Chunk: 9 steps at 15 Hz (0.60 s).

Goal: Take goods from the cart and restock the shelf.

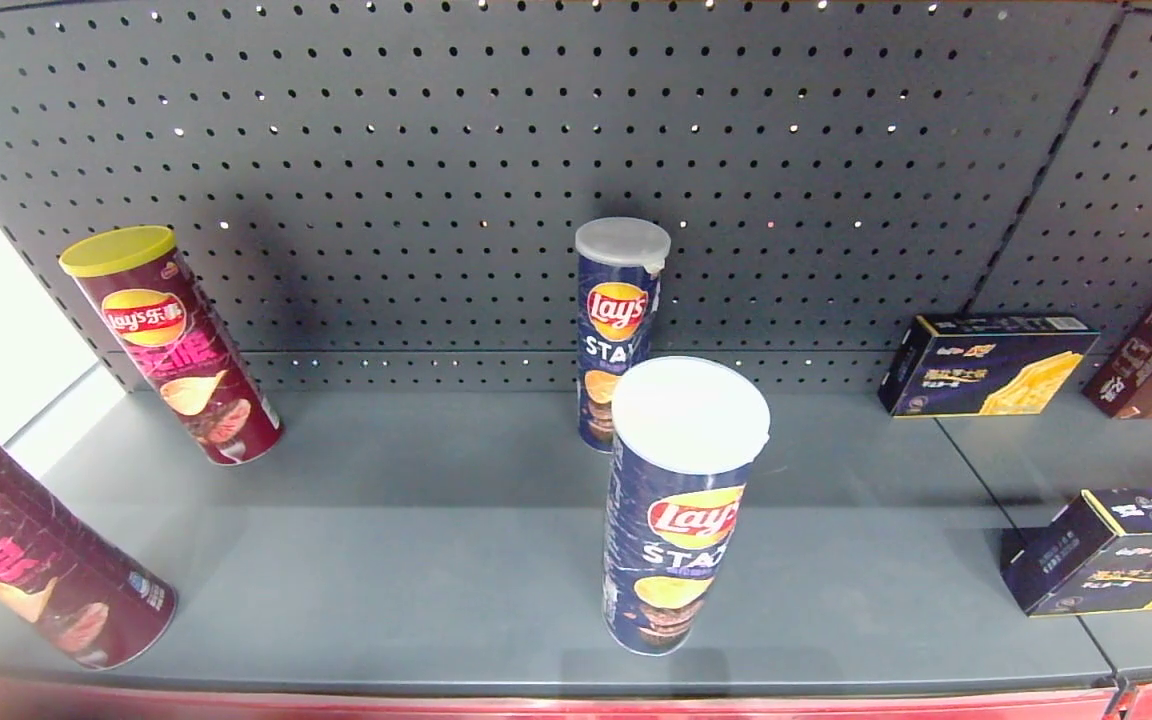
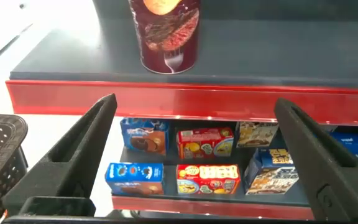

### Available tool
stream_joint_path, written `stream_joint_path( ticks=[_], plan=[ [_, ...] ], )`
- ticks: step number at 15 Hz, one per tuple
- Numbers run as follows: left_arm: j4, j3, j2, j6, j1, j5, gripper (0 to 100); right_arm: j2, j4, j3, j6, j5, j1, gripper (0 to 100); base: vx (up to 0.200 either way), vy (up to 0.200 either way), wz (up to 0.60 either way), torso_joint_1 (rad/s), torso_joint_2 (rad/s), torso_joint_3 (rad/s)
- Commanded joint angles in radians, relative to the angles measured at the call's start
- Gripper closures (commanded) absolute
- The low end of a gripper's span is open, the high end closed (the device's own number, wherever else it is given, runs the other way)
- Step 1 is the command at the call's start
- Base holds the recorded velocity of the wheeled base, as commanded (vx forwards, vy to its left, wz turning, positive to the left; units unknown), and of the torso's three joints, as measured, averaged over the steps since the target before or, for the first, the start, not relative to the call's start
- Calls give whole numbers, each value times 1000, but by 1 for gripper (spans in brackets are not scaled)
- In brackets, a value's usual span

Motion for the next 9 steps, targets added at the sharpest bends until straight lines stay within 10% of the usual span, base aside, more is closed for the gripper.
stream_joint_path(
  ticks=[1, 9],
  plan=[
    [0, -2, 2, 0, 0, 0, 0, 163, 10, -127, -16, 23, 13, 0, 0, 0, 0, 0, 0, 0],
    [-1, -2, 2, 0, 0, -2, 0, 528, 15, -411, -38, 178, 128, 0, 0, 0, 0, 0, 0, 0]
  ],
)
